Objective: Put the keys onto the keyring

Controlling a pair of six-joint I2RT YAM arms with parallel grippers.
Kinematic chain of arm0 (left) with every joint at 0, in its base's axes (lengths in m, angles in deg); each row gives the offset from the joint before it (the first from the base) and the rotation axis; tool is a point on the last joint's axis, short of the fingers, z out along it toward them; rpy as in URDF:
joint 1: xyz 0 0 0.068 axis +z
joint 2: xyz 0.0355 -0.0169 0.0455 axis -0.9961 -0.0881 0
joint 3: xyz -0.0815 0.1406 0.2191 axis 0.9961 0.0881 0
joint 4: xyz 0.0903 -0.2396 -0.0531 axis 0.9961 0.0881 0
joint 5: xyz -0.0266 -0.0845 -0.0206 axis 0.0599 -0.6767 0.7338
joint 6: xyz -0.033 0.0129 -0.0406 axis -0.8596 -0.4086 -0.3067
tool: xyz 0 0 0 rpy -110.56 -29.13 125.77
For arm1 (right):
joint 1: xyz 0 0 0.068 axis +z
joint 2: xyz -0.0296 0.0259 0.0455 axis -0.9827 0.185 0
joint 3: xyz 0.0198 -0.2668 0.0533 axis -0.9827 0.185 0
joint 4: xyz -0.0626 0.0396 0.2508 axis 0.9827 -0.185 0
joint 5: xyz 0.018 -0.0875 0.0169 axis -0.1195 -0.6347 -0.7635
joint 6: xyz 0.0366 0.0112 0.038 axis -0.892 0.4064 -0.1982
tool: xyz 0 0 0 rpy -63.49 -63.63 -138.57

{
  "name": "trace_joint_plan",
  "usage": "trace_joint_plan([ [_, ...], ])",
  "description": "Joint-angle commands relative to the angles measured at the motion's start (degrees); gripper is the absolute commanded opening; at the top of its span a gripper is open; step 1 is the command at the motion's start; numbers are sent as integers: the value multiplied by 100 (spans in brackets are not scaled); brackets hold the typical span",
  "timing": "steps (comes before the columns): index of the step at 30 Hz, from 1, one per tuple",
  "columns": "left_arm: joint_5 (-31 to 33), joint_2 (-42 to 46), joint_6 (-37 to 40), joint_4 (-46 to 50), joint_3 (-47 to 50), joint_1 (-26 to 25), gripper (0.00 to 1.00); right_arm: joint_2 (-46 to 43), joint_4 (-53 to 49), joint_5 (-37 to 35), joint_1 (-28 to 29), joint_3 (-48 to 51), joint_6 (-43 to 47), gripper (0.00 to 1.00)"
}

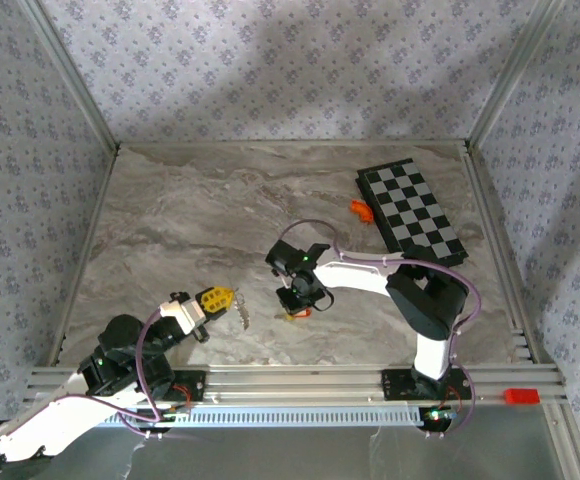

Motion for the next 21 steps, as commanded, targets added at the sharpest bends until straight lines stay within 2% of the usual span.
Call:
trace_joint_plan([
  [1,-49,82,-64,-154,-36,-34,0,-185,-1,168,-55,145,-170,15],
  [21,-63,75,-70,-154,-23,-34,0,-379,18,221,-120,219,-217,11],
])
